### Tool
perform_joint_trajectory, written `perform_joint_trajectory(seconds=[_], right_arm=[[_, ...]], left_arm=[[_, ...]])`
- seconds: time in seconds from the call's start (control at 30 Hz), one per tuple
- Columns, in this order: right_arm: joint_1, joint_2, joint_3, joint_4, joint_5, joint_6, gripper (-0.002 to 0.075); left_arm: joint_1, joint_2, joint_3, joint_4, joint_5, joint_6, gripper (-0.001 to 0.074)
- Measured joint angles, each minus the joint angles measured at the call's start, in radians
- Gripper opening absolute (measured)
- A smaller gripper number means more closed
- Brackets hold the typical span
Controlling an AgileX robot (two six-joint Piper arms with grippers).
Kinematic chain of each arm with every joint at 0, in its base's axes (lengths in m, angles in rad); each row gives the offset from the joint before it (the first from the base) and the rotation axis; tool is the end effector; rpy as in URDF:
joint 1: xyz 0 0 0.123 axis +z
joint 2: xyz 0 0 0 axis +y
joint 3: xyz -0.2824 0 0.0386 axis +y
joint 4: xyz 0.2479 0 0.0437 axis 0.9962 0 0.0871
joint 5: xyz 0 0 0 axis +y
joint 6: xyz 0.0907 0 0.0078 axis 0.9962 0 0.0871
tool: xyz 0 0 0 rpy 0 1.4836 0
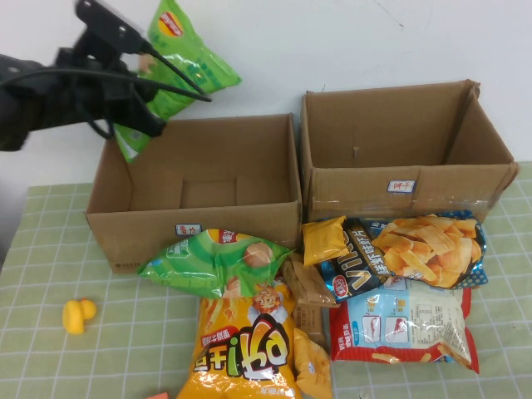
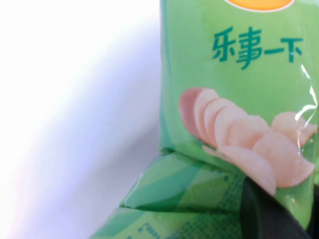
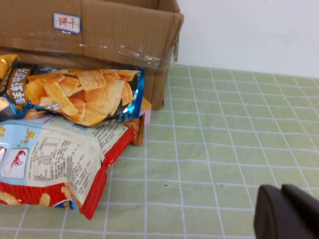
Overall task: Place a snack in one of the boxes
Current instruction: Place the potato chip in the potato chip box
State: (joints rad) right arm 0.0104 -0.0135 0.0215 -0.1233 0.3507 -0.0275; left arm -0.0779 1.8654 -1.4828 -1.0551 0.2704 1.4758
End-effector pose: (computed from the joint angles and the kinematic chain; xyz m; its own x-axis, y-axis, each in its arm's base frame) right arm 0.0530 -0.0033 0.1752 -0.2674 -0.1455 -0.9525 -0.0079 0.9888 -0.1488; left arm 0.4426 -0.0559 0.2930 -0.2566 0.4327 -0.8643 0.4356 0.8500 0.2962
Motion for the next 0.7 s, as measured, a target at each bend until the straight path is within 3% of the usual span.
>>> perform_joint_trajectory(seconds=[0.13,0.23,0.57,0.7], right_arm=[[0.0,0.0,0.0,0.0,0.0,0.0,-0.0002],[0.0,0.0,0.0,0.0,0.0,0.0,-0.0002],[0.0,0.0,0.0,0.0,0.0,0.0,-0.0002],[0.0,0.0,0.0,0.0,0.0,0.0,-0.0002]], left_arm=[[0.0,0.139,-0.092,-0.003,0.011,0.0,0.0059],[0.0,0.22,-0.121,-0.003,0.028,-0.006,0.01],[0.0,0.271,-0.127,0.035,0.043,-0.055,0.044],[0.0,0.201,-0.127,0.082,0.087,-0.059,0.0484]])
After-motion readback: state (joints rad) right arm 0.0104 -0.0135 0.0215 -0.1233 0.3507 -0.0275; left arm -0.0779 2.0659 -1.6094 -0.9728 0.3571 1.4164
